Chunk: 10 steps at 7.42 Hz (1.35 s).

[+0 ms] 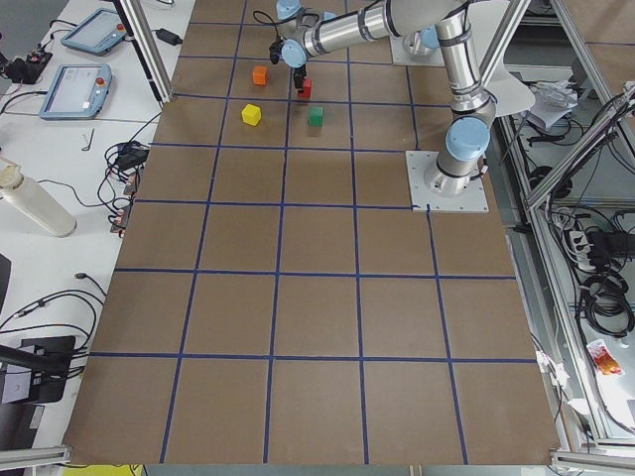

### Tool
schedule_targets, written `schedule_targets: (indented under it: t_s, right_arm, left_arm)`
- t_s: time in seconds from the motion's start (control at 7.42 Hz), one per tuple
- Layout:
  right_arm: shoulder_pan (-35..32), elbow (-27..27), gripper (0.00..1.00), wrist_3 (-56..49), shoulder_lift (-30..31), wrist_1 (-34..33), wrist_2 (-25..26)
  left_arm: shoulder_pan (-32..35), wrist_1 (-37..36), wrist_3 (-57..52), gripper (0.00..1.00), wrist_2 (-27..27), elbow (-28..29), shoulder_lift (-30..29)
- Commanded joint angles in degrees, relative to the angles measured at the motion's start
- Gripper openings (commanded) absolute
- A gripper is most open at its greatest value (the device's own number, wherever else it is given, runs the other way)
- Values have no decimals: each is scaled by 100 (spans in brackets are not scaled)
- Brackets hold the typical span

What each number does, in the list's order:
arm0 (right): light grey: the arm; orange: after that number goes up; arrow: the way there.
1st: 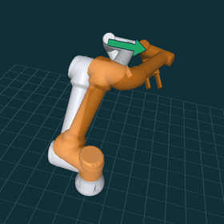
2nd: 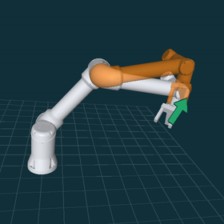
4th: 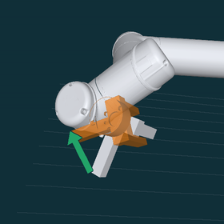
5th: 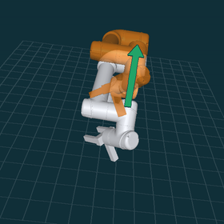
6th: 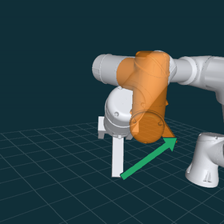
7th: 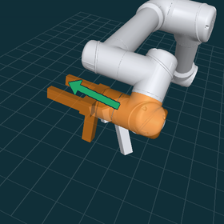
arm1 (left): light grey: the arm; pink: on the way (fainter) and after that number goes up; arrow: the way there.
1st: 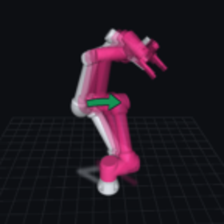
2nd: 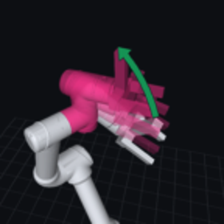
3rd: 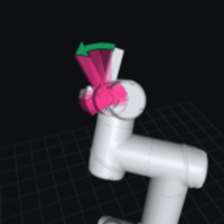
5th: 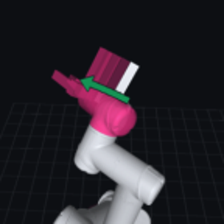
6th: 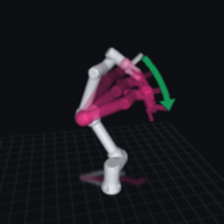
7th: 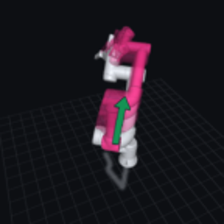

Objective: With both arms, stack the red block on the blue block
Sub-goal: 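Set the red cube down and raise the left gripper away, then withdraw the left gripper while the right gripper reaches toward the red cube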

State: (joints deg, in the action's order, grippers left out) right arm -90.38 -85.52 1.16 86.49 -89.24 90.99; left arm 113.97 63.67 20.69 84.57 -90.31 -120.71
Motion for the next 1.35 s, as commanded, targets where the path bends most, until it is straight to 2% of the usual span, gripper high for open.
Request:
schedule_targets:
  t_s: [0.0, 0.13, 0.27, 0.4, 0.67, 0.94, 1.08, 1.21]
  right_arm:
    - [-32, -17, 100, 16, 8, 12, -64]
    - [-76, -87, 100, 234, -26, 47, -125]
    - [-224, -314, 100, 706, -27, -31, -274]
    - [-530, -569, 100, 867, -35, -258, -301]
    - [-953, -1340, 100, 1472, -201, -1302, -275]
    - [-1192, -2054, 100, 1589, -438, -2618, -284]
    - [-1219, -2126, 100, 1720, -675, -3172, -293]
    - [-1306, -2136, 100, 1991, -929, -3239, -275]
  left_arm:
    - [-810, 145, -309, 100, -11, 14, 371]
    - [-1075, 172, -407, 100, 67, -4, 607]
    - [-1296, 163, -521, 100, 634, -39, 836]
    - [-1585, 215, -897, 100, 744, -74, 1047]
    - [-1938, 951, -1522, 100, 727, -65, 1618]
    - [-2210, 1584, -1962, 100, 701, -65, 2128]
    - [-2273, 1778, -2033, 100, 684, -74, 2374]
    - [-2273, 1798, -2034, 100, 666, -74, 2585]
